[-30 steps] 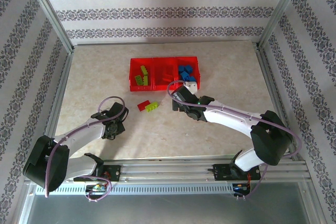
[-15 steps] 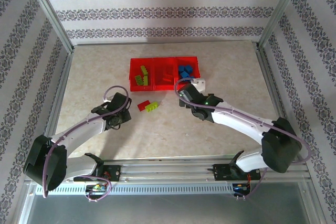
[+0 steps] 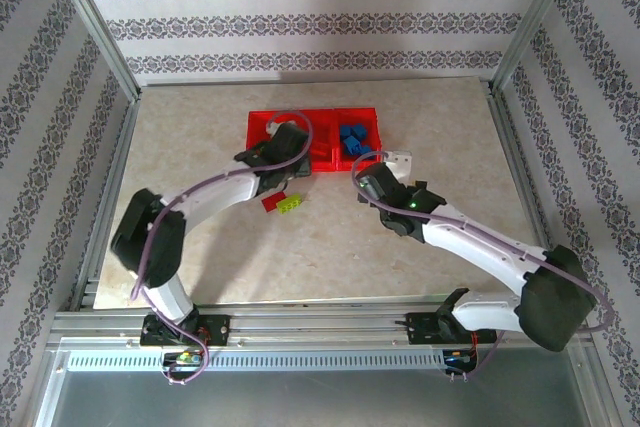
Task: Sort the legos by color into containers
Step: Place the lego in the container.
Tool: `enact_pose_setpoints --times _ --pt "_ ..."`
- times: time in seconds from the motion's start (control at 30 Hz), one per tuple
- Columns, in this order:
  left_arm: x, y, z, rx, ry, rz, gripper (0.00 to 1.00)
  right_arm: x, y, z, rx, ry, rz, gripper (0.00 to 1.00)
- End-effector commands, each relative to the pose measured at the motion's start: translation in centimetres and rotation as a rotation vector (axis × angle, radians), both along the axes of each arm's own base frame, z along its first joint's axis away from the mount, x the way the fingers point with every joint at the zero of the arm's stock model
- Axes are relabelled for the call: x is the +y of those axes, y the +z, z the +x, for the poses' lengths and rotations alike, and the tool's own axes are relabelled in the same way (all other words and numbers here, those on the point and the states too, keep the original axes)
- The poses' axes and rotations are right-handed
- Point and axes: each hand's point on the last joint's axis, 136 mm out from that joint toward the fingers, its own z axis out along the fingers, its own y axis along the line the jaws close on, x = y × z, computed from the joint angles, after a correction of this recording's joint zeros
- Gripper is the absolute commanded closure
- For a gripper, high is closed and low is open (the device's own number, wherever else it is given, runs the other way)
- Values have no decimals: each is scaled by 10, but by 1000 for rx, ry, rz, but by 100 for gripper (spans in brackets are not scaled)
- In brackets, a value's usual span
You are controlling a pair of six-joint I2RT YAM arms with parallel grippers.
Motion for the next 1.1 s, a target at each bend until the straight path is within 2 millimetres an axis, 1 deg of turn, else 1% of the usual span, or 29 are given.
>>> enact_pose_setpoints --times 0.0,0.17,0.3,0.47,0.6,0.67,0.83,1.0,1.07 --pt "-35 13 24 -56 -122 45 74 -16 7 -5 -24 -28 -36 2" --pt "-73 16 62 -74 -200 58 74 -26 14 -11 -44 -42 -34 2" --pt "-97 18 85 -97 -256 60 74 -30 16 -14 -59 -47 -25 2" --pt "-117 4 106 -79 -293 80 73 -32 17 -15 -62 -50 -19 2" --pt "-130 -6 117 -73 -320 84 72 -30 17 -14 -60 -48 -16 2" --pt "-134 -12 122 -69 -328 86 70 -30 17 -14 -58 -47 -14 2" --pt "-140 -19 129 -78 -339 88 69 -30 16 -15 -55 -45 -8 2" --pt "-141 -20 129 -79 -344 84 58 -30 16 -16 -54 -45 -6 2" --pt "-141 -20 128 -75 -344 85 50 -30 16 -16 -55 -44 -5 2"
